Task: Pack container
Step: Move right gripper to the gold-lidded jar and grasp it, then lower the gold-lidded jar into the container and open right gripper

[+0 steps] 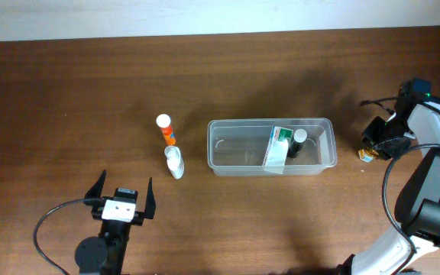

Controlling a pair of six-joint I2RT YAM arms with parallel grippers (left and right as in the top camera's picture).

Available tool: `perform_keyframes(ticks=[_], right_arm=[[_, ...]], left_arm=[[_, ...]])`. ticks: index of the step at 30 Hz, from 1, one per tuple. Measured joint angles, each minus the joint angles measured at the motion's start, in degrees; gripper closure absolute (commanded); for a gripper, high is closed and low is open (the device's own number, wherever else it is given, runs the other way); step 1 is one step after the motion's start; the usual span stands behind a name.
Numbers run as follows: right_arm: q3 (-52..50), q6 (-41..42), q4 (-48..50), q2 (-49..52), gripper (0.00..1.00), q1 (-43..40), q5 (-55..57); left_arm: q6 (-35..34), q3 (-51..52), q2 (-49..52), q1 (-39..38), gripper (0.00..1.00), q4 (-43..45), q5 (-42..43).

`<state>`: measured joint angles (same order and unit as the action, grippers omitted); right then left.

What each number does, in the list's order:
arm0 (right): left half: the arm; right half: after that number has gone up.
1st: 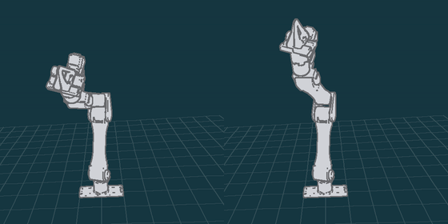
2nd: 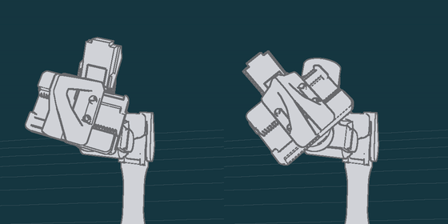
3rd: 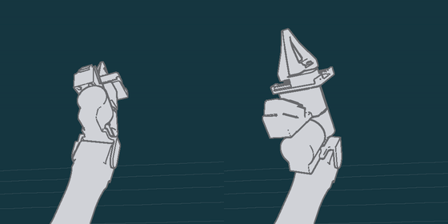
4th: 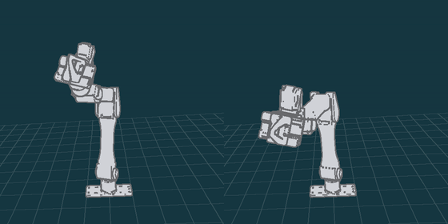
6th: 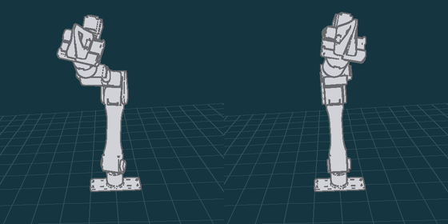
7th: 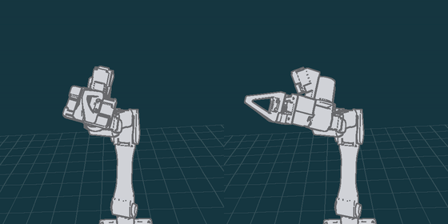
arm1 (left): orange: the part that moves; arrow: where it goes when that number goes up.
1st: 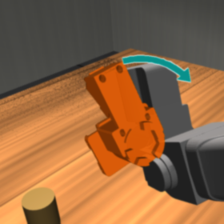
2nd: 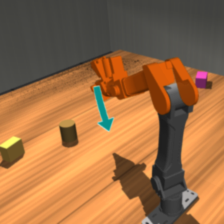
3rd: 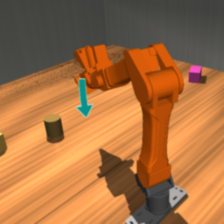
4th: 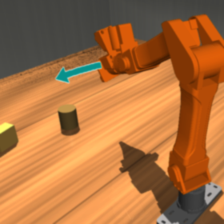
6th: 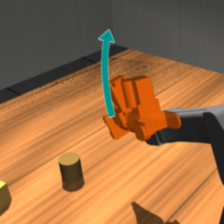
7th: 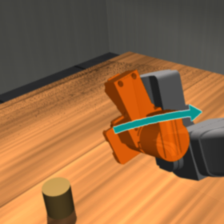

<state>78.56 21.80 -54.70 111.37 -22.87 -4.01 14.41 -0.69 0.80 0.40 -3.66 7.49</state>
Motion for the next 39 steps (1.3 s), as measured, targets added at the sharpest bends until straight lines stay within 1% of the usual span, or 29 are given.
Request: perform_keyframes(ticks=[5,8,10,11,15,17,20,25,30,31,39], right_arm=[[0.0,-0.04,-0.11,-0.04,0.69,0.0,0.0],[0.39,-0.02,-2.95,-0.04,0.69,0.0,0.0],[2.86,-0.17,-6.82,-0.04,0.69,0.0,-0.02],[3.23,-0.22,-6.99,-0.04,0.69,0.0,-0.02],[9.66,-0.94,-14.51,-0.24,0.69,0.0,-0.31],[11.67,-1.27,-16.55,-0.46,0.69,0.0,-0.85],[14.73,-2.84,-20.09,-2.49,0.68,0.0,-2.95],[16.59,-4.96,-22.58,-8.52,0.68,0.59,-6.03],[17.0,-5.77,-23.32,-15.72,0.68,7.39,-7.72],[17.07,-5.77,-23.32,-16.9,0.68,10.64,-7.98],[17.11,-5.27,-22.56,-17.46,0.68,26.29,-8.81]], left_arm=[[-0.02,-0.02,0.0,0.0,0.01,0.0,0.0],[0.0,0.0,0.0,0.0,0.01,0.0,0.0],[0.0,-0.02,0.0,0.0,0.01,0.0,0.0],[0.0,0.0,0.0,0.0,0.01,0.0,0.0],[-0.02,0.0,0.0,0.0,0.01,0.0,0.0],[0.0,-0.02,0.0,0.0,0.01,0.0,0.0],[-0.02,0.0,0.0,0.0,0.01,0.0,0.0],[0.0,0.0,0.0,0.0,0.01,0.0,0.0],[-0.02,-0.02,-0.02,0.0,0.01,0.0,0.0],[-0.02,-0.02,0.0,0.0,0.01,0.0,0.0],[-0.02,0.0,0.0,0.0,0.01,0.0,0.0]])
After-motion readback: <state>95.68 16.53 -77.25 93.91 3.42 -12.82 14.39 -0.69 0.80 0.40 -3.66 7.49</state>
